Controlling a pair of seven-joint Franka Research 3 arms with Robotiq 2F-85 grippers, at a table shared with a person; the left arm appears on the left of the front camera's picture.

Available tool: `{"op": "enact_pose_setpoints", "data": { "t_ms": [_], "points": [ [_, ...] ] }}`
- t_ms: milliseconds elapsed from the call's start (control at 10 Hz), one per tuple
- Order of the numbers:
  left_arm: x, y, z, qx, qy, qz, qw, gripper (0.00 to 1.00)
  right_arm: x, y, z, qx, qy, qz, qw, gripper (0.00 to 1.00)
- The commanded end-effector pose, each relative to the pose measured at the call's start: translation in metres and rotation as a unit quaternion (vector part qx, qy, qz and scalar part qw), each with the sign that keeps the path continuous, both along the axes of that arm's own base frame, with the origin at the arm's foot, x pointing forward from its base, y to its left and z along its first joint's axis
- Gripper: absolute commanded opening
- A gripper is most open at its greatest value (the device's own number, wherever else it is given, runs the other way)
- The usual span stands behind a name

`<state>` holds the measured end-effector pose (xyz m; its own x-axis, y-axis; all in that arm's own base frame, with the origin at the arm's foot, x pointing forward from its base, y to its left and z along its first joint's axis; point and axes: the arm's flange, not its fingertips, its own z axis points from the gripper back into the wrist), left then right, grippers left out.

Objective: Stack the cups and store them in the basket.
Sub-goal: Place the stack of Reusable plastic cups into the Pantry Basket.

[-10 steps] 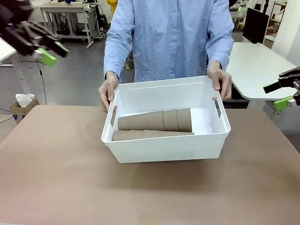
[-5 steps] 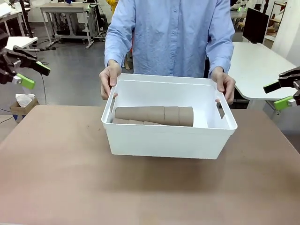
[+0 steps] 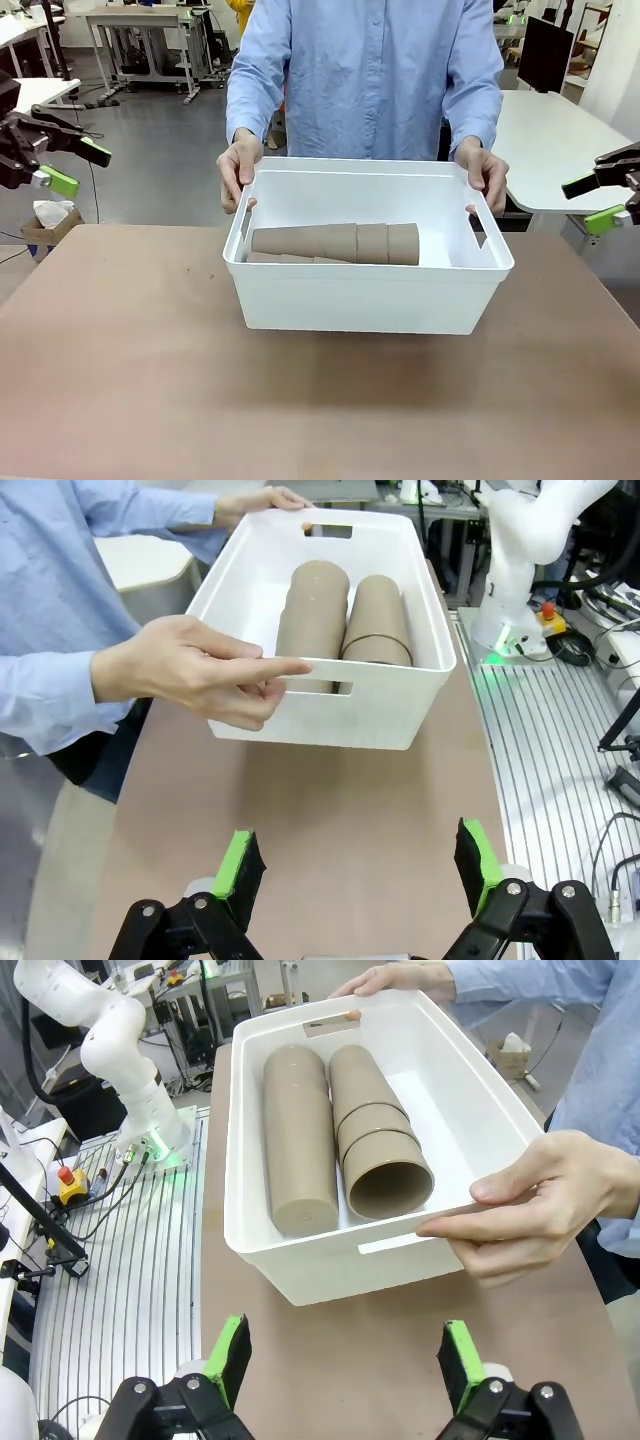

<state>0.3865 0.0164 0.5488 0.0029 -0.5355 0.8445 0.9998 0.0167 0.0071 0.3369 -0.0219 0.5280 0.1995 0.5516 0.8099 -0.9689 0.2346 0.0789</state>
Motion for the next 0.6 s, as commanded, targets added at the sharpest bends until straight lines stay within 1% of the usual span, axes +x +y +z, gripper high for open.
{"op": "enact_pose_setpoints", "data": {
  "t_ms": [0,500],
  "points": [
    [0.0011,0.001,0.0022,0.005,0.0,-0.004,1.0,1.0,0.0013,0.0003,0.003,0.011,-0.002,0.001,1.0,1.0],
    [0.0011,0.001,0.0022,0.005,0.0,-0.004,1.0,1.0,0.0013,0.0003,0.003,0.011,-0.002,0.001,1.0,1.0]
  ]
}}
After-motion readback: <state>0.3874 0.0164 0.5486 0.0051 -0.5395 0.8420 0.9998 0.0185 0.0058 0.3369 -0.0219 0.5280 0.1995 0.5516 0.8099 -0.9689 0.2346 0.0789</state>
